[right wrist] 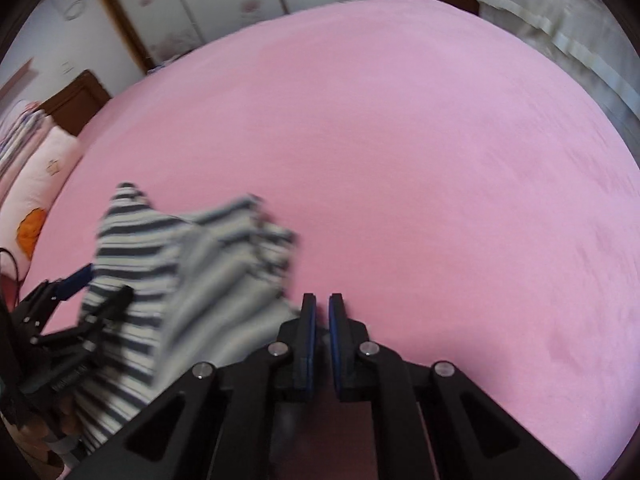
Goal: Fold small clothes
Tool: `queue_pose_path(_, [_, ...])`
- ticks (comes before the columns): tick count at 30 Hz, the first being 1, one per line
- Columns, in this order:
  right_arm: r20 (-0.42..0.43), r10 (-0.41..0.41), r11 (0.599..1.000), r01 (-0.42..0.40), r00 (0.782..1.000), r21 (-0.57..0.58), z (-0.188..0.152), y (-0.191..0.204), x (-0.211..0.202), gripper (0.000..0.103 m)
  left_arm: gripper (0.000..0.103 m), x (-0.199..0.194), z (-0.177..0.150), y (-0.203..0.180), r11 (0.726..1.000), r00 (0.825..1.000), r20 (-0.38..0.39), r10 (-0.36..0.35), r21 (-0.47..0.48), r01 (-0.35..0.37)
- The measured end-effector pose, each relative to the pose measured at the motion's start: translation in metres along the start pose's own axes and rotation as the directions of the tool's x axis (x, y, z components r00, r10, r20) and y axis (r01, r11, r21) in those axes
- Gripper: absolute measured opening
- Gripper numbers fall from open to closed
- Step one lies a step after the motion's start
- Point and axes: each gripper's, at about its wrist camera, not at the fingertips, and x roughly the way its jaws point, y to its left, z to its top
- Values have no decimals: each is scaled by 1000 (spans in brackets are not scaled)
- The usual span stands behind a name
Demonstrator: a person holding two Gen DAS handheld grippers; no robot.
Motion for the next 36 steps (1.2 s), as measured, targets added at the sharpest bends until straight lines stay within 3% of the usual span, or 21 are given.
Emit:
queue_pose_path(5, [44,64,998,-65,997,5,-15,6,-37,6,72,-19,-3,6,1000,1000,19,-4,-11,4])
queue_pose_path(10, [83,116,991,-111,990,-71,-45,30,-95,8,72,-72,-26,11,1000,997,78,-14,-18,16])
queue_pose_path(12, [90,128,989,-120,988,-89,-62,38,-114,14,72,-93,-43,19,1000,996,85,-15,-24,17])
queue_pose_path(14, [103,131,987,-121,986,-104,-83,45,-130,28,73,-111,-58,26,999,996,91,-22,-36,26])
queue_pose_path(16, [102,139,984,-126,985,-125,-104,50,-143,31,75,-128,-79,30,999,996,88,-27,-38,30])
queue_pose_path(20, [82,126,974,-108,989,-198,-139,62,-153,31,75,-154,-132,32,1000,996,83,-9,1,9])
queue_pose_path(26, [81,51,935,-19,995,-355,-171,82,-142,31,75,-161,-194,20,996,996,52,-71,63,68])
queue_pose_path(31, [58,23,904,4,998,-428,-180,83,-130,31,75,-157,-206,6,989,996,60,-62,138,53])
queue_pose_path(36, [31,40,903,-23,999,-429,-182,77,-129,31,75,-161,-209,0,978,989,69,-127,177,113])
